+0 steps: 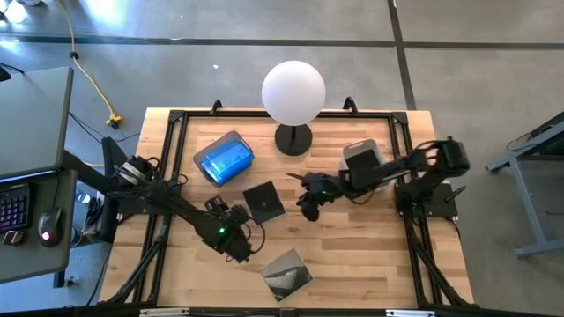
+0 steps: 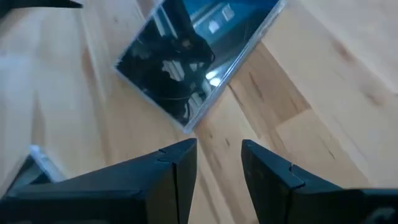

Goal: Pick & place jewel cases by type
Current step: Put the top black CD case into the gray bin

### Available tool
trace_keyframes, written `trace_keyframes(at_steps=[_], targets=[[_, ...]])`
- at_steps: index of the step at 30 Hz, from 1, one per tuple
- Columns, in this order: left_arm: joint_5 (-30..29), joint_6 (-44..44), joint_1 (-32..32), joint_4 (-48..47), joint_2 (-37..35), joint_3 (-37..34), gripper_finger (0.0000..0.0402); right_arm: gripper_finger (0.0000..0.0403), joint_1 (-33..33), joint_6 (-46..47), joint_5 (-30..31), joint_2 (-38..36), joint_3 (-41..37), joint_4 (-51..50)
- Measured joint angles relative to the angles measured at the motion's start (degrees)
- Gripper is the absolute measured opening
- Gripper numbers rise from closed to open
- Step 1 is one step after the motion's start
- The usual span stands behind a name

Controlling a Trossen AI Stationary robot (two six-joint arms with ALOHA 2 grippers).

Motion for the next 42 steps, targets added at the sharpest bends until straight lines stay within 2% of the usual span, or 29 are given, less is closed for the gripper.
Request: trace_keyframes(at_steps=[6,10,14,18,24,29,34,42], targets=[[0.49,18.31,-0.03,11.17,0.00,-4.58,0.0241,0.0121,-3.79,-0.02,-4.25,8.92,4.28,-0.13],[-0.13,30.31,0.03,19.14,0.00,-8.26,0.0241,0.0121,-6.38,3.73,-8.06,12.00,6.48,0.28],[-6.34,40.77,0.04,21.69,0.48,-10.08,0.0241,0.0121,-7.99,4.05,-9.41,12.60,7.66,-0.02],[-11.42,47.06,0.74,22.21,0.66,-11.46,0.0241,0.0121,-9.48,5.15,-8.88,12.68,8.46,0.17],[-11.14,52.82,5.33,23.82,0.52,-12.55,0.0241,0.0121,-10.92,5.03,-9.02,12.68,8.62,0.90],[-11.15,64.08,9.53,30.01,0.52,-12.63,0.0241,0.0121,-10.88,5.12,-9.28,12.68,8.62,2.56],[-6.52,74.68,12.43,36.28,0.40,-12.64,0.0241,0.0121,-10.76,5.02,-9.52,12.68,8.62,3.56],[-5.40,78.21,12.81,40.26,0.48,-12.63,0.0241,0.0121,-10.65,5.51,-10.53,12.68,8.61,-2.29]])
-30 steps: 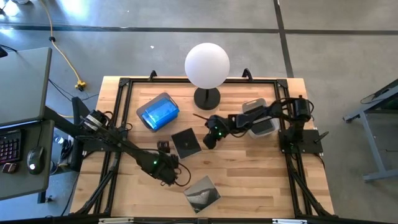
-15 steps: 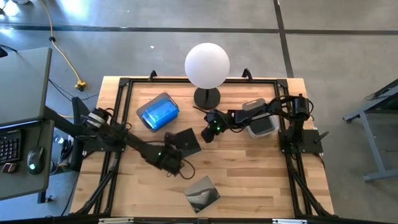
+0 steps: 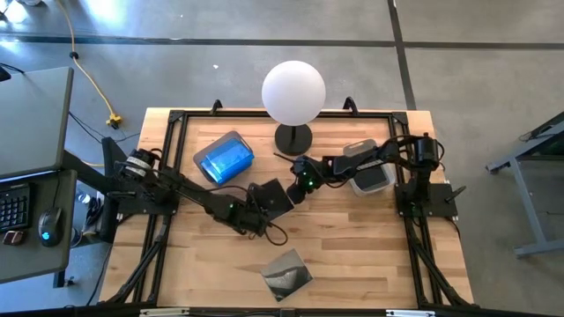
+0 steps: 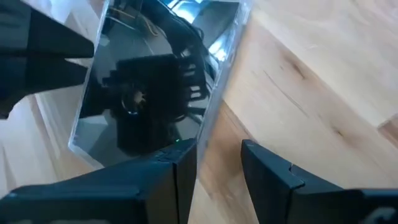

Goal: Pick & place jewel cases by type
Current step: Put the top black CD case into the gray bin

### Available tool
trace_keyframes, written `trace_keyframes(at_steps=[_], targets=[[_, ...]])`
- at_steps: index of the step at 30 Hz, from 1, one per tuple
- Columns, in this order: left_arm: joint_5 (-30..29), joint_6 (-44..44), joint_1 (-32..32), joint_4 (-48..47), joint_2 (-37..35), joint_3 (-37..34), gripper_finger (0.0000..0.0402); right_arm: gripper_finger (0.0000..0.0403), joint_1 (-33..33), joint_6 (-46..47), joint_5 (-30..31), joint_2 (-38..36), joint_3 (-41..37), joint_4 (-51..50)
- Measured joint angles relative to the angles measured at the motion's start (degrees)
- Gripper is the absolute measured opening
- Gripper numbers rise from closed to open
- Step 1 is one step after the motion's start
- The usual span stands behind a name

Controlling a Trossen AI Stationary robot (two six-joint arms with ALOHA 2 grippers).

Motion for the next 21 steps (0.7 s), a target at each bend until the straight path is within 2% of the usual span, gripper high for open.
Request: trace_keyframes(at_steps=[10,16,21], targets=[[1.93,4.72,0.00,9.09,0.28,-0.04,0.0241,0.0125,0.00,-2.26,1.03,-0.04,-0.04,1.02],[0.29,6.54,-0.12,9.87,2.67,0.28,0.0241,0.0140,-0.05,-3.22,-1.38,-0.20,0.11,-2.50],[-1.55,6.56,-0.22,9.66,4.36,0.32,0.0241,0.0165,-0.77,-5.62,-4.74,-0.12,-0.05,0.07]])
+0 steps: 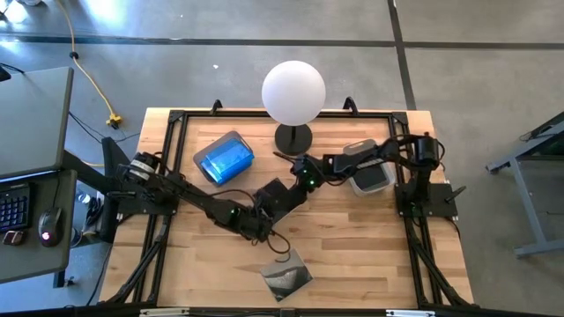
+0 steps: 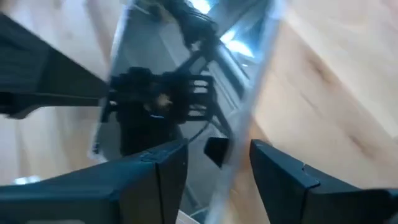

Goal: Pick & place jewel cases by type
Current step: Put the top black CD case into the gray bin

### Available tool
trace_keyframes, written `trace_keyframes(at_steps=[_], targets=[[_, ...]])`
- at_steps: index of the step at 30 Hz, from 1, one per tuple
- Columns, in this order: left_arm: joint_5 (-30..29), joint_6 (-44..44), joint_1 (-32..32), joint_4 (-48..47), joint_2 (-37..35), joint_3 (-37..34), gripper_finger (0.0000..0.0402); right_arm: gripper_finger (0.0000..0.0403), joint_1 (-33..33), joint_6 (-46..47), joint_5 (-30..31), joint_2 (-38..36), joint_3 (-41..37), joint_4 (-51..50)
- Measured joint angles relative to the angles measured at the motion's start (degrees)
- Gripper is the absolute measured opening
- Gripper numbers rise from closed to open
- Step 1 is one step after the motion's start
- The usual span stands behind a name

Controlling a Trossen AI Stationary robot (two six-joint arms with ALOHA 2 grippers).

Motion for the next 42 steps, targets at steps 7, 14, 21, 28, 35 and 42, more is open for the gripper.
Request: trace_keyframes(at_steps=[7,14,21,28,35,42], targets=[[-2.93,3.49,0.00,0.54,0.16,1.25,0.0241,0.0203,-0.11,-1.63,-0.77,1.05,0.06,1.18],[-4.32,9.45,0.04,4.43,0.27,1.21,0.0241,0.0208,-0.36,-0.42,-4.11,4.35,0.28,2.62],[-3.81,5.56,0.04,3.40,0.25,1.36,0.0241,0.0209,-0.22,-1.34,-5.40,1.42,-0.27,6.64],[-3.21,5.38,0.09,3.23,0.25,1.36,0.0241,0.0209,1.10,-1.49,-5.98,-1.28,-0.18,5.58],[-3.70,5.38,-1.57,2.94,0.28,1.79,0.0241,0.0209,3.61,0.27,-4.94,-1.91,-0.20,0.75],[-1.49,5.18,-4.87,3.47,0.62,4.74,0.0241,0.0209,7.61,0.43,-8.07,-1.80,-0.20,-2.84]])
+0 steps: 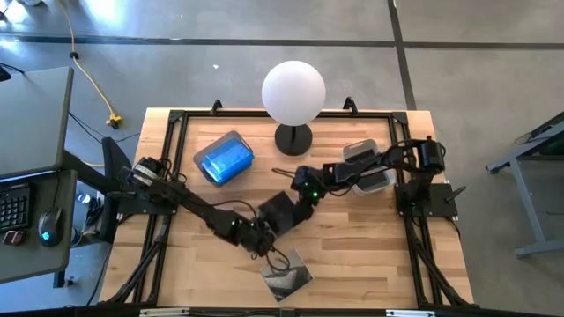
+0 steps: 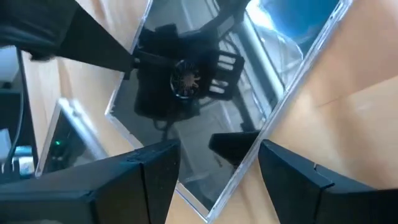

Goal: Pick & place jewel cases by type
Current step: Put the top black CD case into the gray bin

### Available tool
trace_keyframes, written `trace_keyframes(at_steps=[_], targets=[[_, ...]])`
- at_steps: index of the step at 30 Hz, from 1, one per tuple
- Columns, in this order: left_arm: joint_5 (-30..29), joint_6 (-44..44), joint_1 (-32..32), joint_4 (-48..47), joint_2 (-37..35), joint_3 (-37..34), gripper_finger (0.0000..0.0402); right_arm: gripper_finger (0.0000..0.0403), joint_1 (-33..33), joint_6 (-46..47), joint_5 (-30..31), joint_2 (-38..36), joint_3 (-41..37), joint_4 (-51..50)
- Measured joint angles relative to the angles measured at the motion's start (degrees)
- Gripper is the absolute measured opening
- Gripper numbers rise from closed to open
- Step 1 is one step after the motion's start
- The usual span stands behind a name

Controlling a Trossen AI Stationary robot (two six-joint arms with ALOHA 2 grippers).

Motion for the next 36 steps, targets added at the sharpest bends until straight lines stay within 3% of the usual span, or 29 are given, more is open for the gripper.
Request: trace_keyframes(at_steps=[6,22,30,36], targets=[[7.34,-0.34,-0.14,1.07,-0.02,1.50,0.0241,0.0208,3.34,1.66,1.21,-0.07,0.11,2.50],[7.25,-1.49,-2.34,2.39,-0.22,4.56,0.0241,0.0208,6.12,3.88,3.75,-7.25,0.46,2.43],[11.13,-4.94,-4.49,2.02,-0.31,5.38,0.0241,0.0208,12.87,9.15,3.53,-8.25,0.31,-3.48],[11.64,-5.67,-5.12,1.77,0.03,5.38,0.0241,0.0208,18.43,11.50,10.10,-8.20,0.31,-5.71]])
